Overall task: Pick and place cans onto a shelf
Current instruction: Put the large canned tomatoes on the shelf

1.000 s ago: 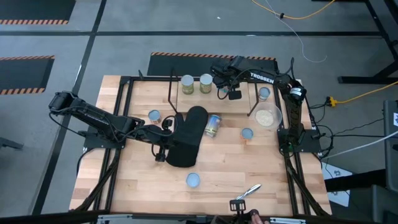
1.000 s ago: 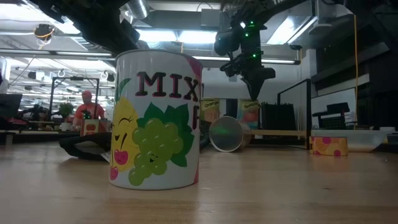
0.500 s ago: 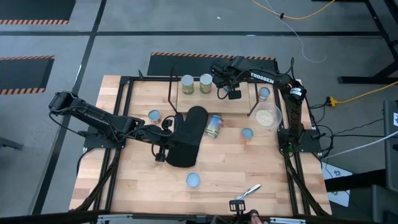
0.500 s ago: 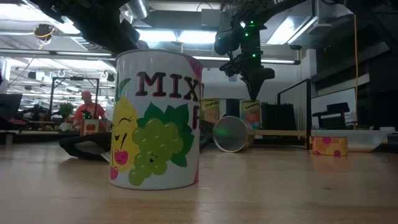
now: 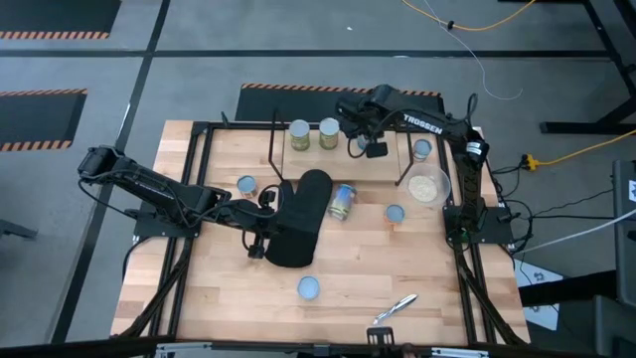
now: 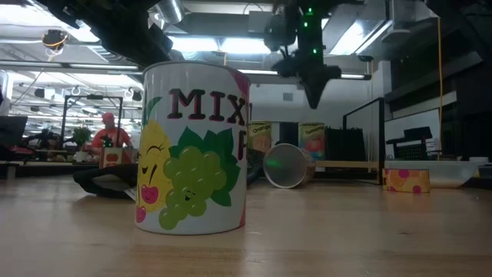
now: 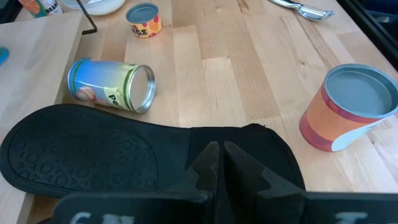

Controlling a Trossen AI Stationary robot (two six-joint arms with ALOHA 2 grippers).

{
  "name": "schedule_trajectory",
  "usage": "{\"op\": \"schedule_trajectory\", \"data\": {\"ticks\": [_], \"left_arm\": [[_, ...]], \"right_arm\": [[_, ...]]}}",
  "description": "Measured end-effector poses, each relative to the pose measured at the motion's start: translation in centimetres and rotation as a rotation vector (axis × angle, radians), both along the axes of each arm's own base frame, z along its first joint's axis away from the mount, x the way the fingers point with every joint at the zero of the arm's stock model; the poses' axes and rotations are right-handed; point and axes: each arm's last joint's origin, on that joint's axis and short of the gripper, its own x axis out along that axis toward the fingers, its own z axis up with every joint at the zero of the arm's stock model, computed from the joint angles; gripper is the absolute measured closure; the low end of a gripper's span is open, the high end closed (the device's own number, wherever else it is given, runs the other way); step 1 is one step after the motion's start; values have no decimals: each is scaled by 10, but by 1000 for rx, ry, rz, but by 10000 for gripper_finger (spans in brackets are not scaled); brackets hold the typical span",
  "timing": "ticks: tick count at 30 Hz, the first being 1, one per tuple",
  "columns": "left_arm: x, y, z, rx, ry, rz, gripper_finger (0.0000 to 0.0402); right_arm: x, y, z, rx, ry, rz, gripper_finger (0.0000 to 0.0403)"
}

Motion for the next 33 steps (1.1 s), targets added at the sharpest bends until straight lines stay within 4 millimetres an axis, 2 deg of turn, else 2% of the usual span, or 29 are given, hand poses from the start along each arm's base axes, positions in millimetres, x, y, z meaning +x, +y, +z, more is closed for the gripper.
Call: {"op": "schedule_trajectory", "data": {"ticks": [4, 8, 17, 25, 33], "left_arm": [[0, 0, 0, 0, 0, 0, 388], [0, 0, 0, 0, 0, -1, 388], [0, 0, 0, 0, 0, 0, 388], [0, 0, 0, 0, 0, -1, 388], [0, 0, 0, 1, 0, -1, 388]], "right_arm": [[2, -3, 22, -40, -89, -8, 372], [-3, -15, 25, 20, -166, -57, 372], [-18, -39, -2, 132, -164, -147, 372], [-17, -45, -32, 135, -161, -156, 372], [-10, -47, -35, 186, -278, -133, 372]]}}
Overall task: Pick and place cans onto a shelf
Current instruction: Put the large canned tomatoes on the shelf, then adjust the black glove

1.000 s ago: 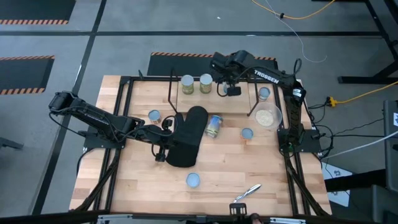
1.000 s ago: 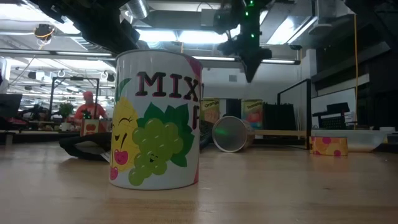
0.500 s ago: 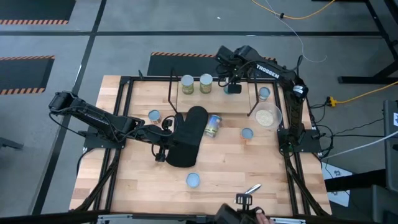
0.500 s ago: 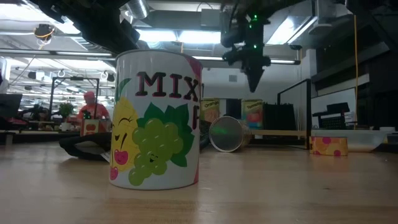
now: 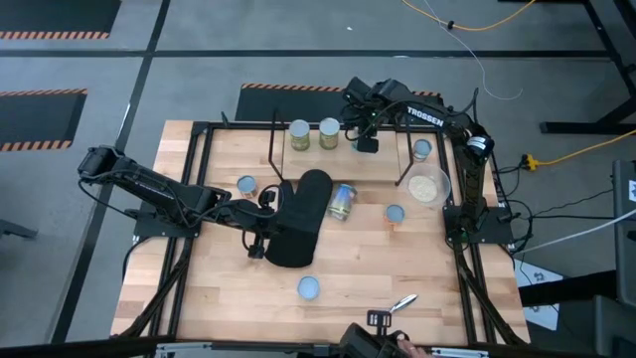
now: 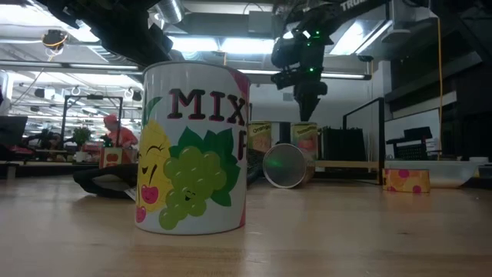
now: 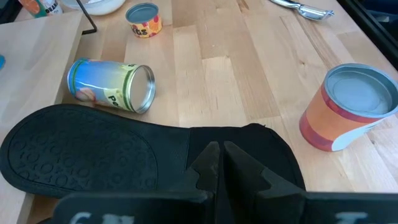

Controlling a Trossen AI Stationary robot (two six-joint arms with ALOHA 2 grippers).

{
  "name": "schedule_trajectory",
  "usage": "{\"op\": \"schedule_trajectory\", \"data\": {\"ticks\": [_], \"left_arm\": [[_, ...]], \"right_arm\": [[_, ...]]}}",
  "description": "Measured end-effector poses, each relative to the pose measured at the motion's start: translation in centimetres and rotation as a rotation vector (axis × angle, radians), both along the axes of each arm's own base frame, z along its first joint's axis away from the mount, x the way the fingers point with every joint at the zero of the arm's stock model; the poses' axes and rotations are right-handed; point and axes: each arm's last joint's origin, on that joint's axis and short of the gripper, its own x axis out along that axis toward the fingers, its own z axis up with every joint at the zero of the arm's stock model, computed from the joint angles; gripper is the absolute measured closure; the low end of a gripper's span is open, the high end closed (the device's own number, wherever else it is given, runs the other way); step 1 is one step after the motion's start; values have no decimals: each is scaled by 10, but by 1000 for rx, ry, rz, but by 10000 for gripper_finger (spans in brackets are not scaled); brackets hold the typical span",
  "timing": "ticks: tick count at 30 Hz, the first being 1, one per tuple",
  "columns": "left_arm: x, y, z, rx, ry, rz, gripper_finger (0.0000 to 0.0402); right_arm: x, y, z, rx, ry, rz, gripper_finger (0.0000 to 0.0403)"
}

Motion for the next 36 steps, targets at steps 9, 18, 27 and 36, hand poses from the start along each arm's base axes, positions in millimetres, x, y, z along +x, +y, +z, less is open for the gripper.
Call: {"op": "schedule_trajectory", "data": {"ticks": [9, 18, 27, 36], "left_arm": [[0, 0, 0, 0, 0, 0, 388], [0, 0, 0, 0, 0, 0, 388], [2, -1, -3, -8, 12, 1, 388], [16, -5, -22, -68, 56, 43, 388]], "right_arm": [[7, -3, 1, -19, -68, 7, 372], [4, 2, 15, -1, -30, 11, 372], [9, 29, 61, 2, -50, 16, 372], [34, 83, 76, 1, -84, 125, 372]]}}
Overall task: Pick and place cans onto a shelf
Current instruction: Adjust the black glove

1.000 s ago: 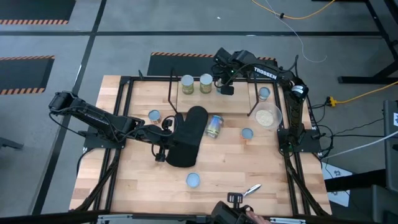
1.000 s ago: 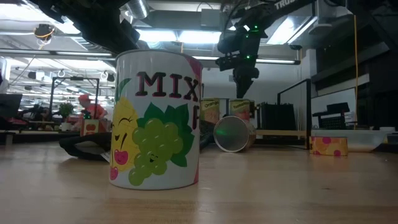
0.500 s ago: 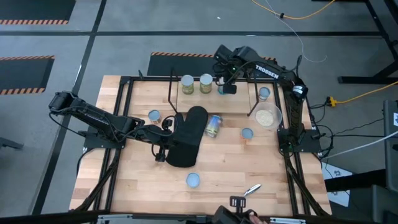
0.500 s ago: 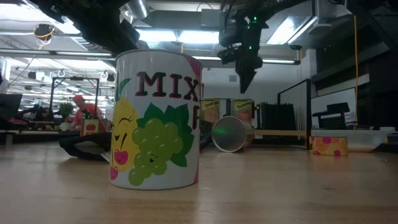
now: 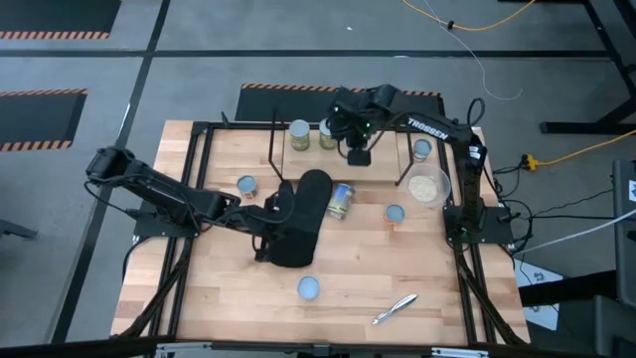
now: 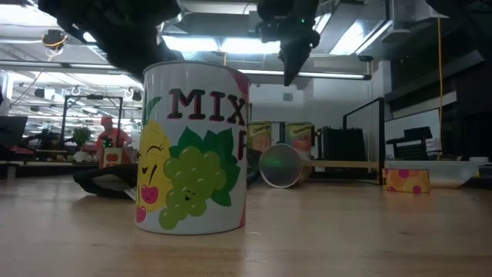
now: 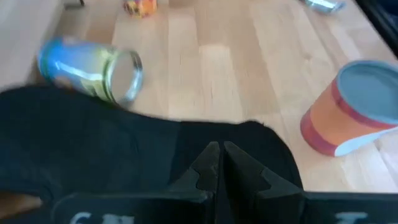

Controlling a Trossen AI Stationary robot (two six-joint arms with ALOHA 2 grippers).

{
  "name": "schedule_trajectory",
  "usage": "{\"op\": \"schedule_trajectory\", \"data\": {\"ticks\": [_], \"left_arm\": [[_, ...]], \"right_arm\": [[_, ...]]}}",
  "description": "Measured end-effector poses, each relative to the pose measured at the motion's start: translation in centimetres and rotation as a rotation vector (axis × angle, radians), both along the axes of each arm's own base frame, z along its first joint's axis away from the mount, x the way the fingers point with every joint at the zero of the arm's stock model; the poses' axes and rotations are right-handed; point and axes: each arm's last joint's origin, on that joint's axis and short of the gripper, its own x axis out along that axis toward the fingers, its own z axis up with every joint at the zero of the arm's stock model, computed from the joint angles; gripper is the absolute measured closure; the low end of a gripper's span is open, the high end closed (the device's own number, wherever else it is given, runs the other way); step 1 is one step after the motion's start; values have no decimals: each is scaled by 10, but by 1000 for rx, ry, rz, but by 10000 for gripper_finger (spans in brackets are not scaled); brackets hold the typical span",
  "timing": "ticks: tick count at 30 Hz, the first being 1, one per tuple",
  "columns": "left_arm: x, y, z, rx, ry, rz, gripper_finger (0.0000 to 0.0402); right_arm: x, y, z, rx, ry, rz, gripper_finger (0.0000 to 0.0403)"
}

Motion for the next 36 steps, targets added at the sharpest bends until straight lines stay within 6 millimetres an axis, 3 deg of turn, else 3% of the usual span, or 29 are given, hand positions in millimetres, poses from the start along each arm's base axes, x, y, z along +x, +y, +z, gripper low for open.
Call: {"op": "schedule_trajectory", "data": {"ticks": [8, 16, 20, 28, 36], "left_arm": [[4, -3, -2, -77, -11, -16, 378], [6, -3, -1, -78, -30, -5, 290], [8, -8, -8, -117, 5, -36, 269], [5, -42, -32, -131, 121, -172, 268], [0, -65, -53, 61, 138, -120, 269]], "right_arm": [[11, 47, 1, 12, 31, 121, 372], [9, 81, 2, 84, 89, 152, 372], [9, 95, 1, 145, 102, 172, 372], [12, 113, 0, 159, 100, 210, 372], [12, 113, 0, 157, 96, 212, 372]]}}
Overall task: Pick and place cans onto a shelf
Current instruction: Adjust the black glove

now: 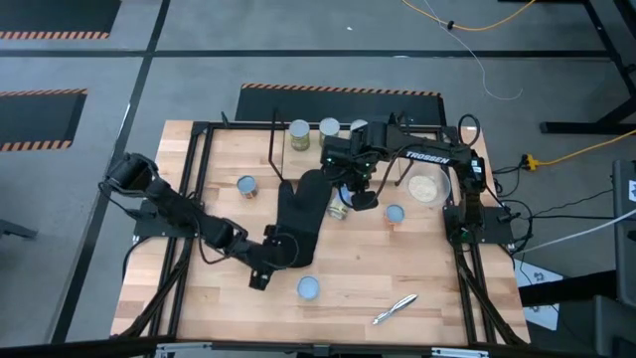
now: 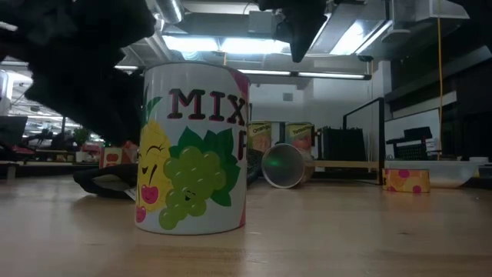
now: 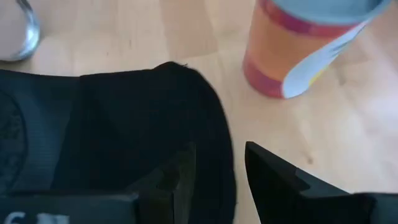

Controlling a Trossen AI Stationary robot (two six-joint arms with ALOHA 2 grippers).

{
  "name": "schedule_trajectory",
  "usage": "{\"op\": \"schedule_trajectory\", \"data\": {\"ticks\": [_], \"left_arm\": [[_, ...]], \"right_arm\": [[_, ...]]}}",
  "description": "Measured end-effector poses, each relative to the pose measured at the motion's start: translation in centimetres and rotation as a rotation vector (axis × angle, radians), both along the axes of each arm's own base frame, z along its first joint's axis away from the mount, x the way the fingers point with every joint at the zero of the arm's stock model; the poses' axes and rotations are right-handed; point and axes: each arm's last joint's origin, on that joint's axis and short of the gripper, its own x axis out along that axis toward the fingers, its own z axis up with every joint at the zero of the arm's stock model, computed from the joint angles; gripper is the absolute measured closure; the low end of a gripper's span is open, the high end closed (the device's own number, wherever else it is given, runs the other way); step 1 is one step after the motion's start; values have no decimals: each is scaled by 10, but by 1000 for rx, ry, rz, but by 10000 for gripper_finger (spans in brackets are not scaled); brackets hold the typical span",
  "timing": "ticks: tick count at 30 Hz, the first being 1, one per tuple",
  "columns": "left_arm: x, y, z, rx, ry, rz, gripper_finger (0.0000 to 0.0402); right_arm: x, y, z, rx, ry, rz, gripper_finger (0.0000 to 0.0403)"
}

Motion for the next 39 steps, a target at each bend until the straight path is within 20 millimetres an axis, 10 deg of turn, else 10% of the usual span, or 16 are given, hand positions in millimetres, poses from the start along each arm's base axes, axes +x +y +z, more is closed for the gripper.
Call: {"op": "schedule_trajectory", "data": {"ticks": [21, 39], "left_arm": [[4, -5, -40, 109, 107, 23, 311], [4, -28, -30, 17, 107, -29, 381]], "right_arm": [[-3, 1, 2, 1, 3, -7, 372], [-65, 24, -5, 4, -210, -33, 372]]}}
